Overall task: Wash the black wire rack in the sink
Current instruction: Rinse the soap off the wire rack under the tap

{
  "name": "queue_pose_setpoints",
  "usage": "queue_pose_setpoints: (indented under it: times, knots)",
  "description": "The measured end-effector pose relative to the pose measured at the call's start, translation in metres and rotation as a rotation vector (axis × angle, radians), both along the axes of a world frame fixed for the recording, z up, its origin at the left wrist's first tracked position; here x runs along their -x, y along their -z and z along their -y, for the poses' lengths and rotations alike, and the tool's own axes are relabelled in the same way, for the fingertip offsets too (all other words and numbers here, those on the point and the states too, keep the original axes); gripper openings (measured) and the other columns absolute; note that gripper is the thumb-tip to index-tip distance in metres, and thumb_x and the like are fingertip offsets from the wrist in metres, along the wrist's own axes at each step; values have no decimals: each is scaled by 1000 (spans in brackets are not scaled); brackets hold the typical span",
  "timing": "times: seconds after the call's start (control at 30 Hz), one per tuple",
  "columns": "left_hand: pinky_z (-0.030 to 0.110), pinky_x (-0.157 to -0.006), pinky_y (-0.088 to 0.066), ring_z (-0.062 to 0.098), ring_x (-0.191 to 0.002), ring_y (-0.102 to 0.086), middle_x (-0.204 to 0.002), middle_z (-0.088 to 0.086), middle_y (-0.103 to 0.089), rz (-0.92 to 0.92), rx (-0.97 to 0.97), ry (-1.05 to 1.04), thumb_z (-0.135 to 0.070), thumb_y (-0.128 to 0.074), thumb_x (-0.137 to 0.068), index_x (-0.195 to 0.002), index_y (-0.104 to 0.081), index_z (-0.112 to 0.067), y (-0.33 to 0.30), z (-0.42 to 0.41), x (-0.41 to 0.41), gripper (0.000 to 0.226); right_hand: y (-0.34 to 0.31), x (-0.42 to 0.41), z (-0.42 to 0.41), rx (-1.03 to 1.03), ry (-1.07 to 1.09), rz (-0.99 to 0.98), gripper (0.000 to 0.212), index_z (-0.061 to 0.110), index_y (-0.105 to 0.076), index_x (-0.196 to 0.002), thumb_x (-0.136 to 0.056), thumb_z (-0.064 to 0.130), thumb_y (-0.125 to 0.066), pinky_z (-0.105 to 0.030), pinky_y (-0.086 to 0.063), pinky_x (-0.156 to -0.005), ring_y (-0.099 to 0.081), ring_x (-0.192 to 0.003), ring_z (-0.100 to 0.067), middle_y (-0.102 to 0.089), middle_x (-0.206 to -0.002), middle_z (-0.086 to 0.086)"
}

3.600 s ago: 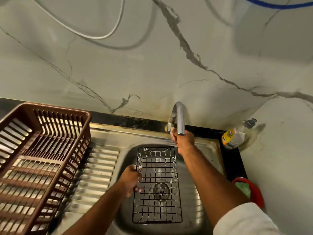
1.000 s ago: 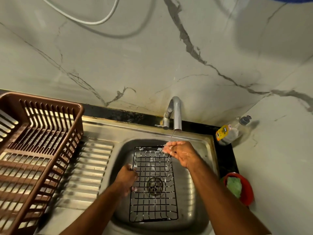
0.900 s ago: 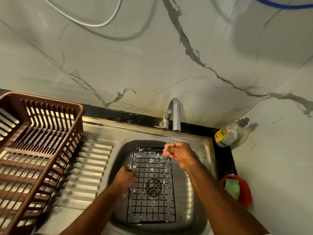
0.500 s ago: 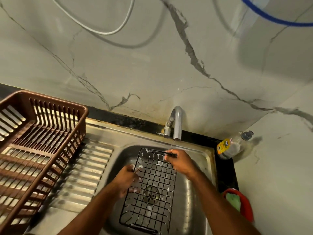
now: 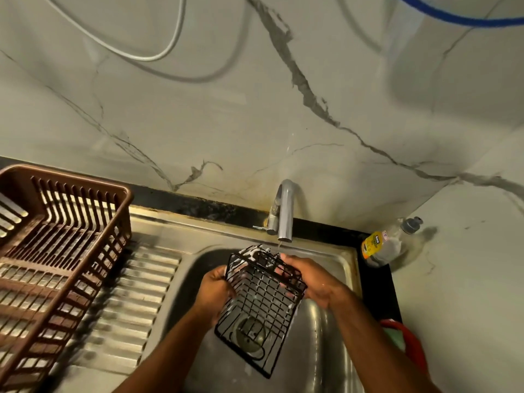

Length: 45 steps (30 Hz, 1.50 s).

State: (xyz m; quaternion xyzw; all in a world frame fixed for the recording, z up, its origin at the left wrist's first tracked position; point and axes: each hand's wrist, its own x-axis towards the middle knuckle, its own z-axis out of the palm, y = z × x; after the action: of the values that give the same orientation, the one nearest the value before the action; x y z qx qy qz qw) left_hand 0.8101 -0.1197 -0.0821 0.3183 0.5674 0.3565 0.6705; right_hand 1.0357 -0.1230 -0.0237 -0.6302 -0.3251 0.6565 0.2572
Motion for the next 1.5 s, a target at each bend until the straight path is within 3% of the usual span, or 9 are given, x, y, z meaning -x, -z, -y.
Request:
queue_pose_setpoints:
  times: [0.17,0.33,0.43,0.53,0.73,0.87,1.1,1.4,1.5]
  knots:
    - [15,-52,-46,2,-56,-61,-73,-1,-73,-48,-78,-24,-1,-65,-94,-93,-74,-9,-18,-6,-12,12,5,4,3,-51,36,36,45,23,-75,-103,-85,63,-65,-32,-44,-68,-56,-73,-14,-68,-89,-2]
    - [22,-97,-46,1,-120,-61,-135,-3,-66,-137,-386,-104,-13,-52,-103,-130,-66,-26,-45,-4,-21,33,11,8,3,-81,150,166,81,15,-74,-94,-64,88,-56,-36,-42,-68,-51,-68,-15,-64,-79,1]
    - [35,-124,-16,3,-152,-14,-165,-17,-22,-528,-582,302,-50,-35,-108,-156,-34,-39,-64,1,-45,50,7,15,11,-105,176,189,62,23,-74,-87,-81,80,-52,-30,-47,-66,-57,-70,-14,-66,-75,3]
    - [44,-127,5,16,-158,0,-169,-6,-19,-960,-695,706,-53,-18,-108,-159,-28,-32,-65,-6,-70,56,0,26,18,-171,330,75,32,19,-70,-104,-103,43,-49,-22,-46,-59,-63,-84,-15,-69,-91,-2]
    - [49,-123,-24,26,-150,-32,-159,2,-40,-1004,-675,860,-63,-5,-98,-152,-40,-28,-43,-37,-82,73,17,27,28,-302,467,232,24,9,-75,-99,-102,25,-56,-26,-58,-73,-71,-90,-29,-74,-95,-17]
    - [33,-79,-42,20,-92,-62,-94,2,-63,-949,-546,740,-51,-22,-108,-114,-62,-18,-59,-48,-85,52,22,29,34,-323,410,402,31,20,-77,-81,-101,34,-58,-50,-56,-82,-70,-85,-34,-74,-84,-15]
    - [49,-122,-26,32,-145,-39,-159,12,-38,-1051,-724,816,-59,1,-94,-151,-40,-9,-56,-25,-97,86,16,24,27,-315,561,167,26,8,-72,-88,-103,11,-52,-25,-55,-66,-67,-77,-23,-71,-79,-8]
    - [28,-75,-42,16,-92,-52,-115,14,-67,-1013,-504,531,-33,-29,-110,-120,-61,-7,-63,-49,-76,42,25,35,39,-298,508,250,31,18,-76,-79,-100,33,-59,-51,-55,-82,-68,-84,-39,-73,-83,-17]
    - [37,-92,-50,26,-110,-59,-119,13,-66,-1001,-553,541,-37,-27,-110,-128,-58,-12,-65,-39,-83,43,17,29,39,-252,537,195,41,20,-73,-66,-102,27,-56,-37,-49,-66,-63,-62,-19,-68,-62,0]
